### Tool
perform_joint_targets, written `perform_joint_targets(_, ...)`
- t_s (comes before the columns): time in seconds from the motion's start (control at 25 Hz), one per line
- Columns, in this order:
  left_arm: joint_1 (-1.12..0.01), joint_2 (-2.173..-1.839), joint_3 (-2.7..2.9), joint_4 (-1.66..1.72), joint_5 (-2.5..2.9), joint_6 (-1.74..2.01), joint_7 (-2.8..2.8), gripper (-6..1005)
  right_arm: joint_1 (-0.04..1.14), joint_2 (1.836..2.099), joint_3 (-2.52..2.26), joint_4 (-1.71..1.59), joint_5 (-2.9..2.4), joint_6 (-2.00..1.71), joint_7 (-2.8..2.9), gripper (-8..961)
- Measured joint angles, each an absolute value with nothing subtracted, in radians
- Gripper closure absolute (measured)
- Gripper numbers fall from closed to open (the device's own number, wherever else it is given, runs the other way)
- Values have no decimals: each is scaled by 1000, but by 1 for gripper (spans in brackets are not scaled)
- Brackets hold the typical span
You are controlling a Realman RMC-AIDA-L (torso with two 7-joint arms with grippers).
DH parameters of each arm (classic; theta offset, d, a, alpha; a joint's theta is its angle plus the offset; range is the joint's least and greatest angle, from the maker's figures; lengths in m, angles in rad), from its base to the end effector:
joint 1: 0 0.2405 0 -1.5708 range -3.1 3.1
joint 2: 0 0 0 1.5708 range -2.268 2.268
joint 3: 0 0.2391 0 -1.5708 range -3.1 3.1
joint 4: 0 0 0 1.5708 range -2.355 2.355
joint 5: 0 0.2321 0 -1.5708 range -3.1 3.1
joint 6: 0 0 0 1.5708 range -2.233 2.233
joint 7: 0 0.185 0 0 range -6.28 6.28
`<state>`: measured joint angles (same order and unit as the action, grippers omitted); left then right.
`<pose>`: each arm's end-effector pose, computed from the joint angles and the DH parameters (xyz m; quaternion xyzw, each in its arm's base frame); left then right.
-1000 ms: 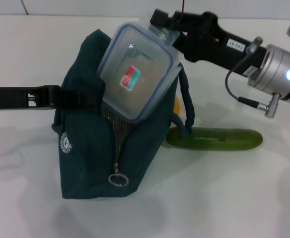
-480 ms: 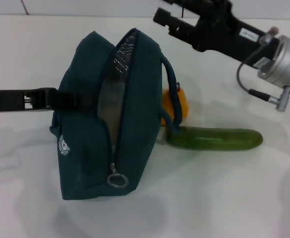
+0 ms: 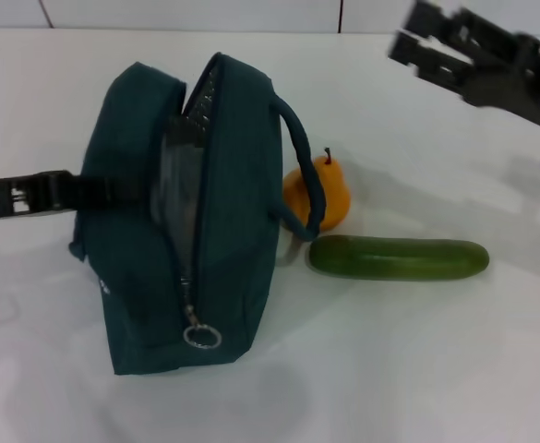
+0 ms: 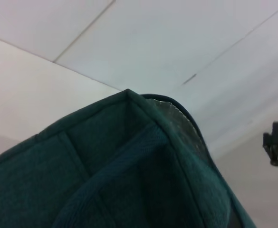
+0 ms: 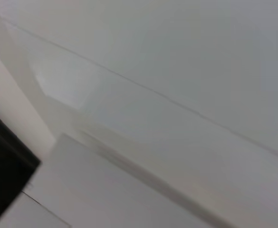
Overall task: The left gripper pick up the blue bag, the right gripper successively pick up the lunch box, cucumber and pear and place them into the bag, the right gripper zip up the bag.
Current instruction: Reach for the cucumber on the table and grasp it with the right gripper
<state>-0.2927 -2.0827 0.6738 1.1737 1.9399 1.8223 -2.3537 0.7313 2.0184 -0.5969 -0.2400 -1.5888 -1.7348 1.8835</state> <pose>-0.2502 0.3073 0.0679 -0.8019 -0.5312 -0.2639 0.0714 0.1538 0.3746 -0.0073 0.7410 -0.4340 -0.5058 0.0822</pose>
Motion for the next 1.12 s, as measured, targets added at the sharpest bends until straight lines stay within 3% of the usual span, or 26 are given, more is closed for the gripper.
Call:
perform_joint_targets(0.24, -284, -2083, 645, 1139, 1939, 1822, -2326, 959, 653, 1997, -677, -383, -1592, -1730, 1844, 177)
perform_joint_targets(0.28, -283, -2083, 645, 1136, 1939, 1822, -2322, 959, 632, 1968, -760, -436, -1598, -1723, 1820, 176)
perform_joint_targets(0.32, -282, -2083, 645, 1136, 1939, 1822, -2320, 959, 630, 1955, -793, -447, -1606, -1721, 1809, 174)
perform_joint_targets(0.44, -278, -2084, 644, 1135, 1939, 1823, -2312, 959, 628, 1918, -867, -487, -1642, -1709, 1784, 140)
perform_joint_targets(0.56, -279, -2084, 644, 1133, 1939, 1823, -2311, 959, 637, 1899, -884, -561, -1721, -1697, 1780, 90)
perform_joint_targets(0.96, -288, -2085, 644, 1109, 1934, 1822, -2306, 959, 781, 1891, -944, -864, -2147, -1697, 1797, 96)
perform_joint_targets(1.12, -290, -2084, 647, 1099, 1932, 1822, -2298, 959, 873, 1904, -1059, -929, -2290, -1703, 1857, 96)
